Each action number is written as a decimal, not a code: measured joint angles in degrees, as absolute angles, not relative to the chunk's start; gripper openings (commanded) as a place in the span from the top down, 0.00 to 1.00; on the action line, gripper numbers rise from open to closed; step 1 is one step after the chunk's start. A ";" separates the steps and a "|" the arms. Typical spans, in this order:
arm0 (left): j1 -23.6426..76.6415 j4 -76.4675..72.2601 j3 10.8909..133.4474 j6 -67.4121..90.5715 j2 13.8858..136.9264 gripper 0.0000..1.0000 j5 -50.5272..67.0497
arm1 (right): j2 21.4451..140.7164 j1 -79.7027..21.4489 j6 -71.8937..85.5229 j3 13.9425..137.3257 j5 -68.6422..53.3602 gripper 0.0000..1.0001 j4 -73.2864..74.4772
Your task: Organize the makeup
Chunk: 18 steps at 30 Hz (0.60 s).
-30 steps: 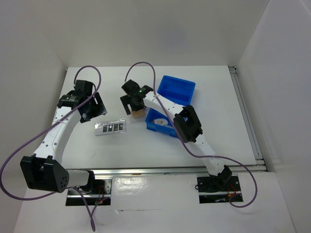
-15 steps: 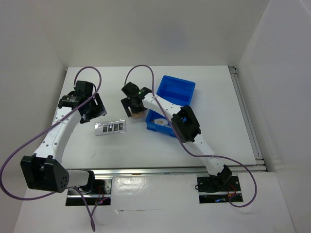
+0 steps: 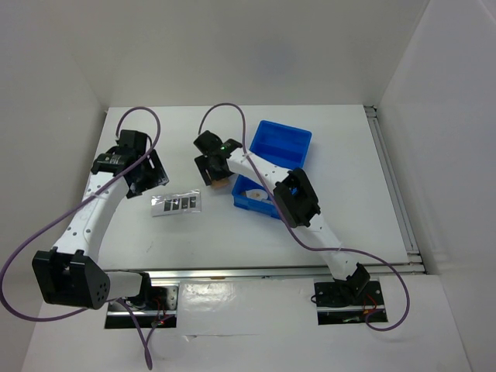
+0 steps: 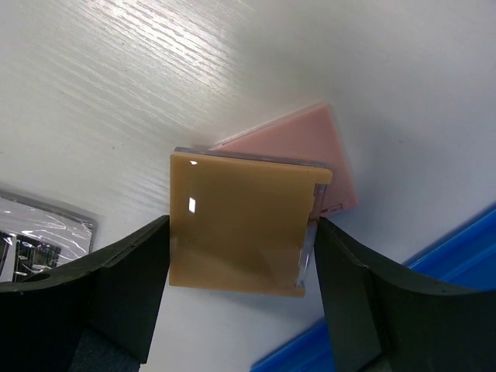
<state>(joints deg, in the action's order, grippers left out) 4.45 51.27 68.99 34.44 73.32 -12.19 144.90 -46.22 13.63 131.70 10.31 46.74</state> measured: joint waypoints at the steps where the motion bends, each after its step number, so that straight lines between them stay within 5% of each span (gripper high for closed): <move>1: 4.43 51.27 68.99 34.44 73.32 0.15 -12.19 | 144.90 -46.24 13.63 131.72 10.26 0.38 46.74; 18: 4.40 51.62 70.43 34.44 73.32 0.15 -14.22 | 133.78 -40.07 13.85 137.75 12.58 0.39 42.74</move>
